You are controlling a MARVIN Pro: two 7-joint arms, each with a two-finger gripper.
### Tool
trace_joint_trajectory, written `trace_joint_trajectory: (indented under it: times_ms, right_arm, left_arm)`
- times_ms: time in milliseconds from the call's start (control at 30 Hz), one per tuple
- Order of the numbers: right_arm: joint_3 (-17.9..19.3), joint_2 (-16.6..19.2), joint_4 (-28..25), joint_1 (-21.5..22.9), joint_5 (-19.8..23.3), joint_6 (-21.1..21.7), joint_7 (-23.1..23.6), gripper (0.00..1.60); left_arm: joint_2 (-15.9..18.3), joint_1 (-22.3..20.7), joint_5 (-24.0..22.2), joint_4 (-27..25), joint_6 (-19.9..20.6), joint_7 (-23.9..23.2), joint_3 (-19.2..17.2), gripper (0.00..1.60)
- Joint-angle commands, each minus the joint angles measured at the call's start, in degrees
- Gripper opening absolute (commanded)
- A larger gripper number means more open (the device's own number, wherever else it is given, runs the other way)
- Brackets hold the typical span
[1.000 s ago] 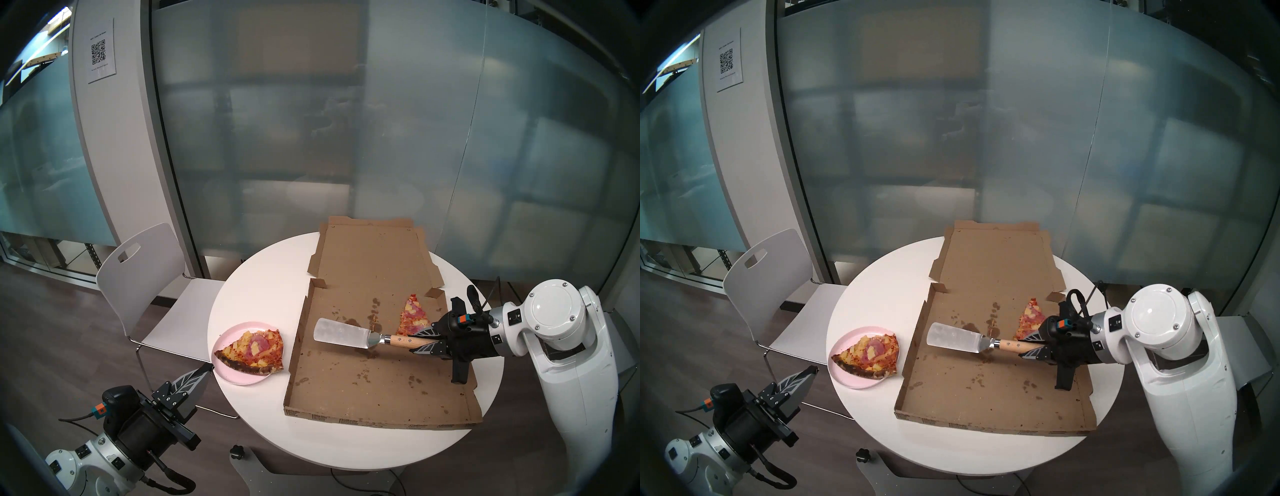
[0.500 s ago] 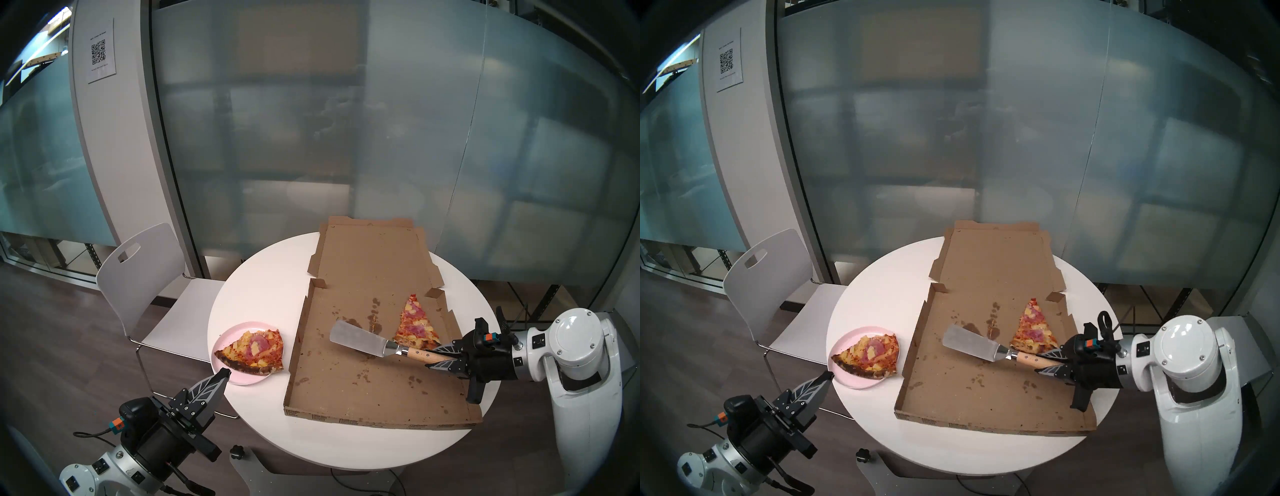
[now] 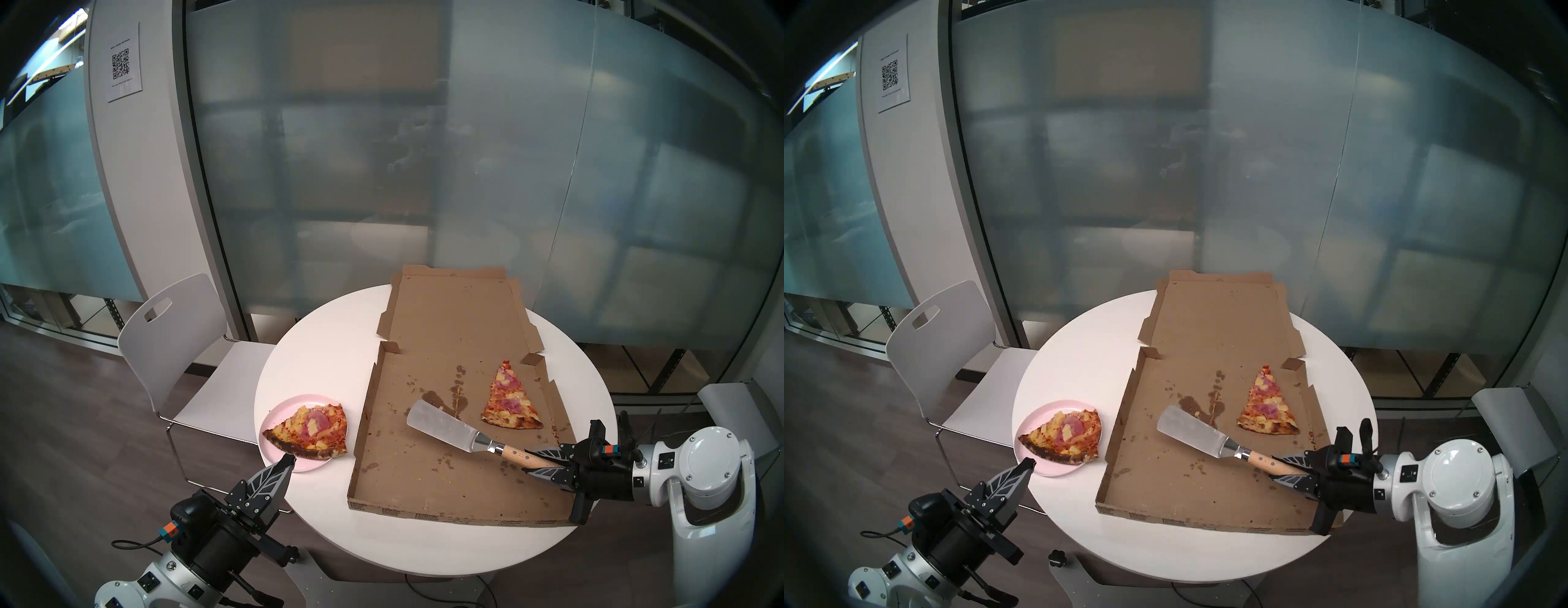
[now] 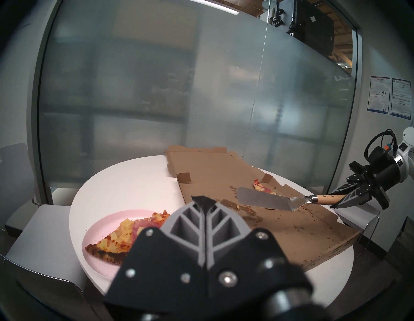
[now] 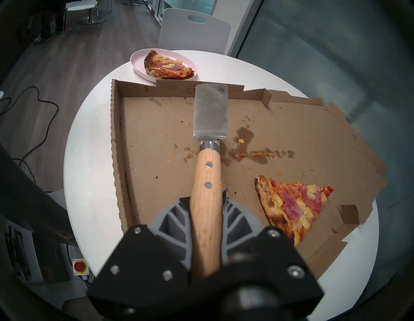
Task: Put pizza slice onto the plate
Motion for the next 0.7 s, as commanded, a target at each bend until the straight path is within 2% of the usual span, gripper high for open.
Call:
trace_joint_trajectory:
  times_ms: [0,667]
  right_arm:
    - [-1.19,-2.79,1.53,-1.92,0.11,-2.90,-2.35,0.00]
    - [-3.64,-1.48,8.20,1.44,-2.10,-2.98,-4.14,0.00]
  left_arm:
    - [-0.43,-1.14,0.56,-0.51,-0.63,0.65,0.87,0.00]
    - [-0.04,-1.69,-0.62,-0.30,0.16,0.83,-0.66,0.00]
